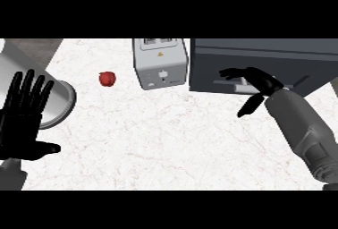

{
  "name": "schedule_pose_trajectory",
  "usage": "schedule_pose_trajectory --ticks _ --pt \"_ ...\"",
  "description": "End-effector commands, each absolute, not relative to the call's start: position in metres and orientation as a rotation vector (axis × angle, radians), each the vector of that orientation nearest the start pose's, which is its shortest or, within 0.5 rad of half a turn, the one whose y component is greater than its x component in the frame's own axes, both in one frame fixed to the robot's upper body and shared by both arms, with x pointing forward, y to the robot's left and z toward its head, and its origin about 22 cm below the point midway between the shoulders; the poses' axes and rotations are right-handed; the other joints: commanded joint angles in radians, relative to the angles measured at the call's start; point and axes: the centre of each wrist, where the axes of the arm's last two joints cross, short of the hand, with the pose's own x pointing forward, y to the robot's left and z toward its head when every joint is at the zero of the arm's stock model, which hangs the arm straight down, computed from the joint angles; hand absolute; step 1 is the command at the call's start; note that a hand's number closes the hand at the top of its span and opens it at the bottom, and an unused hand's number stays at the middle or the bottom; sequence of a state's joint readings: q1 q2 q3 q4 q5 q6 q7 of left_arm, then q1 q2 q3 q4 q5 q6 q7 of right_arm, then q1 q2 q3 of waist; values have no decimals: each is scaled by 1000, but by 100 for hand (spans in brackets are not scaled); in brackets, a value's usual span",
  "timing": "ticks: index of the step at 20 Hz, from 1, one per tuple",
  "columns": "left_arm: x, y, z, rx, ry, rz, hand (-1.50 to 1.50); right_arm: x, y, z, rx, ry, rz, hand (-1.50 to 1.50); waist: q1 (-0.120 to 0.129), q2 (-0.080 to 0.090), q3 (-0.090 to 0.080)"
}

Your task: Pick up the cup, place it into the drawer and close the drawer

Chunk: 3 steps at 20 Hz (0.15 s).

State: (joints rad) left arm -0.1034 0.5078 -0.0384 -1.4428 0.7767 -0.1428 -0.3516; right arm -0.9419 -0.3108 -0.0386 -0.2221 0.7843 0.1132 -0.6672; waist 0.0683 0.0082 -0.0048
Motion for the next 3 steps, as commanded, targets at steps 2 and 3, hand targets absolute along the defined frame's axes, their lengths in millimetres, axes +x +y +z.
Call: schedule_pose_trajectory --ticks 2,3 --pt "270 339 48 -296 -1893 128 -150 436 -273 44 -409 -1485 1137 -150 23 27 9" --pt "271 334 38 -312 -1886 133 -150 433 -294 46 -416 -1468 1181 -150 15 32 8"
